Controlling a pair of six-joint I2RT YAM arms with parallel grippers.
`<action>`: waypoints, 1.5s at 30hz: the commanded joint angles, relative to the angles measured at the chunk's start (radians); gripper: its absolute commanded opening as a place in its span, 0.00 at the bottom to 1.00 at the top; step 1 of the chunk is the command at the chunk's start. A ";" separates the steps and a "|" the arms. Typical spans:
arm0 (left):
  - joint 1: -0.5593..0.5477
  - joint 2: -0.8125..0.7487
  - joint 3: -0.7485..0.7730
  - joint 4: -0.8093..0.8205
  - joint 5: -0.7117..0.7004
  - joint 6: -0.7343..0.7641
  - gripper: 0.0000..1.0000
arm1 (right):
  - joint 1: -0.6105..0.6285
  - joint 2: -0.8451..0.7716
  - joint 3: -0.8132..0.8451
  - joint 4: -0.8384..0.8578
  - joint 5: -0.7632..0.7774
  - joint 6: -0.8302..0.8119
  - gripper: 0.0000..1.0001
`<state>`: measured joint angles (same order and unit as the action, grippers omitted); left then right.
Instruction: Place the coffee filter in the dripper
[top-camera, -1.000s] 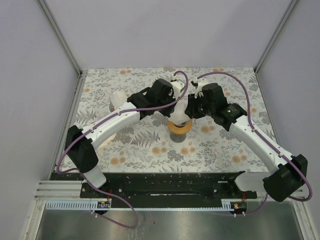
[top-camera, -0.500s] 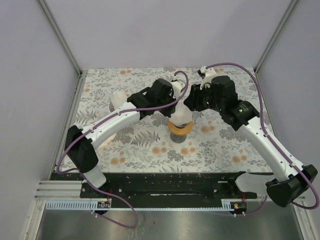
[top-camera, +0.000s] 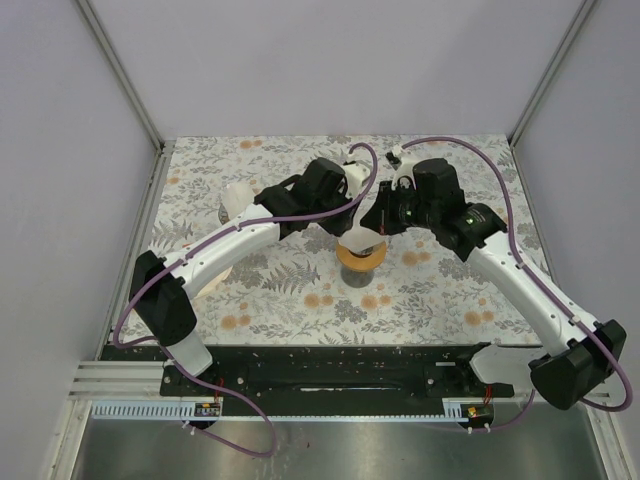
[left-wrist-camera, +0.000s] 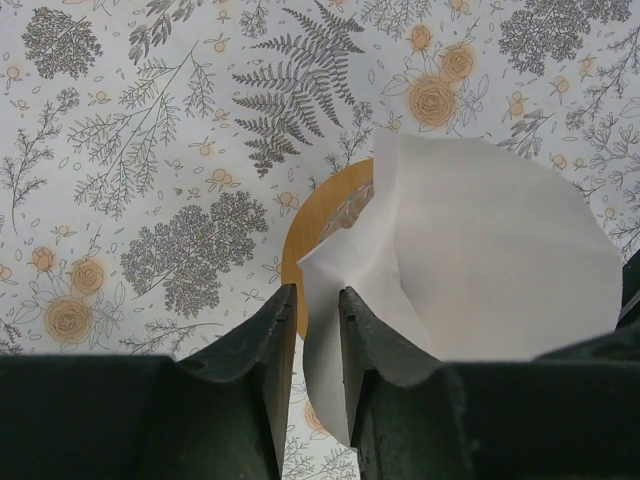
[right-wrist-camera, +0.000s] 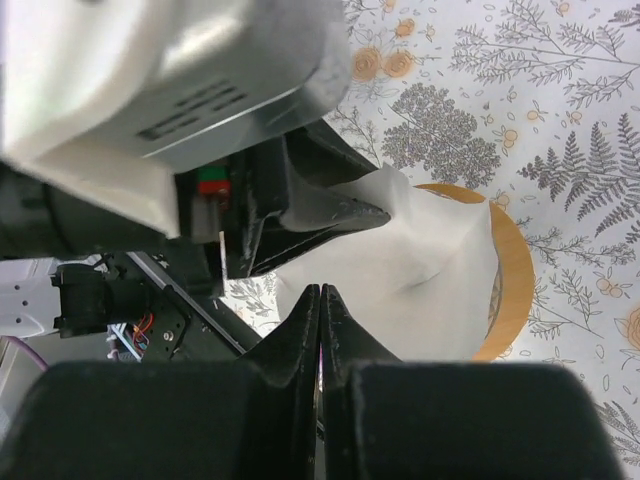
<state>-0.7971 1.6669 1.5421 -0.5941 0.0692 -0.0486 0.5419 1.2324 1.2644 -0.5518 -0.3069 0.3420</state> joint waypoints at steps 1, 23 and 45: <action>0.019 -0.044 0.049 0.016 0.027 0.001 0.31 | -0.003 0.045 0.003 0.016 0.006 0.011 0.00; 0.088 -0.095 0.056 -0.010 0.149 -0.072 0.57 | 0.036 0.239 0.104 -0.174 0.187 -0.101 0.00; 0.141 -0.151 -0.112 0.074 0.290 -0.298 0.55 | 0.165 0.460 0.213 -0.270 0.359 -0.090 0.00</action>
<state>-0.6590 1.5520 1.4593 -0.5922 0.3046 -0.3050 0.6964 1.6825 1.4544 -0.8360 0.0189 0.2371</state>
